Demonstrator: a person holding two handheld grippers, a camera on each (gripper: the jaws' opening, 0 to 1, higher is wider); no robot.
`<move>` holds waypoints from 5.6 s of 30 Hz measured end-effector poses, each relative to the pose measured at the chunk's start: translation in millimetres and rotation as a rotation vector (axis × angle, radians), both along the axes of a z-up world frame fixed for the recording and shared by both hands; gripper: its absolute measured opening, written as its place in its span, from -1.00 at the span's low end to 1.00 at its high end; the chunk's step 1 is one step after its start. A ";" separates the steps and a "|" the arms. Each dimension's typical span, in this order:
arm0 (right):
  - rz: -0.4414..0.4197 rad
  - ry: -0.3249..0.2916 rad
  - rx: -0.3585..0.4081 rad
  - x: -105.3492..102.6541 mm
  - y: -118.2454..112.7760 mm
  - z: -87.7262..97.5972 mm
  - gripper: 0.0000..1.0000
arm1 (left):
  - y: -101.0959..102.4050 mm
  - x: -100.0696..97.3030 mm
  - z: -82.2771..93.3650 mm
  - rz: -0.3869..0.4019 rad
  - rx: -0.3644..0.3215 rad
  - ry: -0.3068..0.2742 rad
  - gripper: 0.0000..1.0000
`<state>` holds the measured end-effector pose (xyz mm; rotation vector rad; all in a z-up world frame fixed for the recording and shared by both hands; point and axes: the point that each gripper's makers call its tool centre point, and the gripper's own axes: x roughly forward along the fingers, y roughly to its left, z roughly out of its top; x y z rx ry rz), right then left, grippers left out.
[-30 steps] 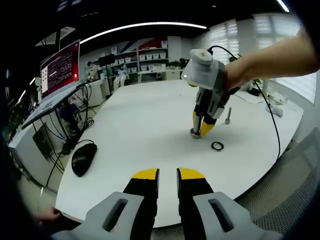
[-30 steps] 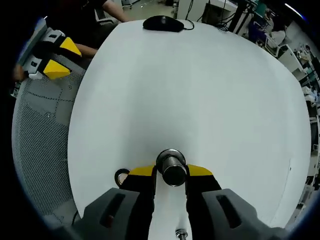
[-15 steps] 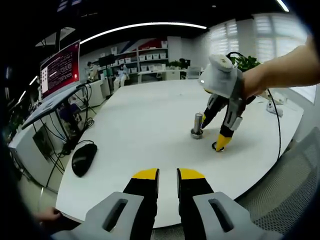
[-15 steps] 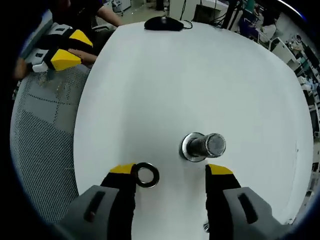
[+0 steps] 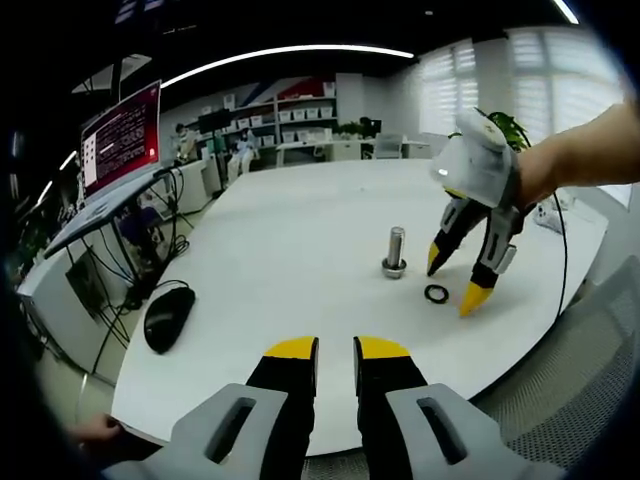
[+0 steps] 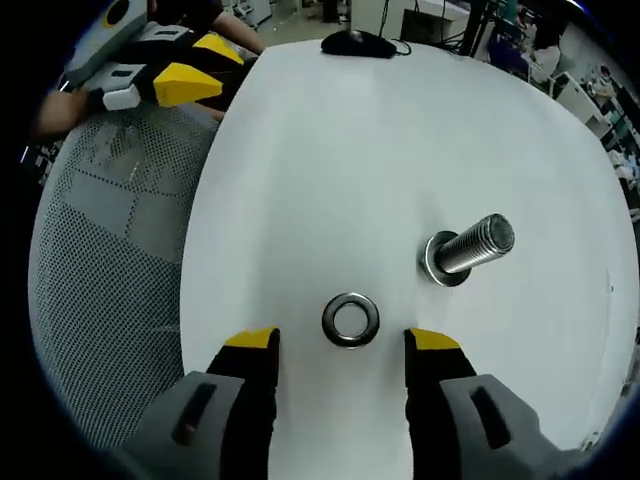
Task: Place the washer onto the threaded stud by aligning its center hole with the stud, sliding it down to the base, and recovering from edge contact or off-axis alignment until the washer reaches the visible bottom stop.
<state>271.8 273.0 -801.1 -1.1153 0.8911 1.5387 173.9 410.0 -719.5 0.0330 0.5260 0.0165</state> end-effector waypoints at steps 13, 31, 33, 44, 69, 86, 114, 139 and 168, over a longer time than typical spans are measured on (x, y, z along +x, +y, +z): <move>0.095 -0.026 -0.048 -4.9 10.6 0.0 -0.35 | -0.4 0.4 1.6 0.001 -0.002 -0.007 -0.77; 0.155 -0.063 -0.122 -11.0 12.3 0.8 -0.47 | 0.0 -0.3 1.6 0.001 0.002 -0.001 -0.77; 0.144 -0.064 -0.112 -11.1 11.8 0.5 -0.47 | -0.6 -0.6 0.5 -0.002 0.004 0.005 -0.77; 0.097 -0.046 -0.069 -10.0 11.9 1.0 -0.46 | -1.0 -0.8 0.3 -0.003 0.003 0.006 -0.77; 0.064 -0.007 0.028 -8.7 12.1 0.6 -0.43 | -1.5 -0.5 3.5 -0.003 -0.003 -0.007 -0.77; -0.040 0.005 0.127 -6.9 13.9 2.8 -0.53 | -1.2 -0.5 2.8 -0.002 -0.002 -0.005 -0.77; -0.203 -0.036 0.254 20.2 20.1 62.6 -0.54 | -1.2 -0.5 2.3 -0.003 0.000 -0.001 -0.77; -0.062 -0.146 0.232 59.7 59.8 88.7 -0.53 | -0.5 -0.6 2.4 -0.003 -0.001 -0.005 -0.77; 0.028 -0.086 0.004 54.4 60.3 35.2 -0.53 | 0.5 -0.3 2.2 0.001 0.000 -0.010 -0.77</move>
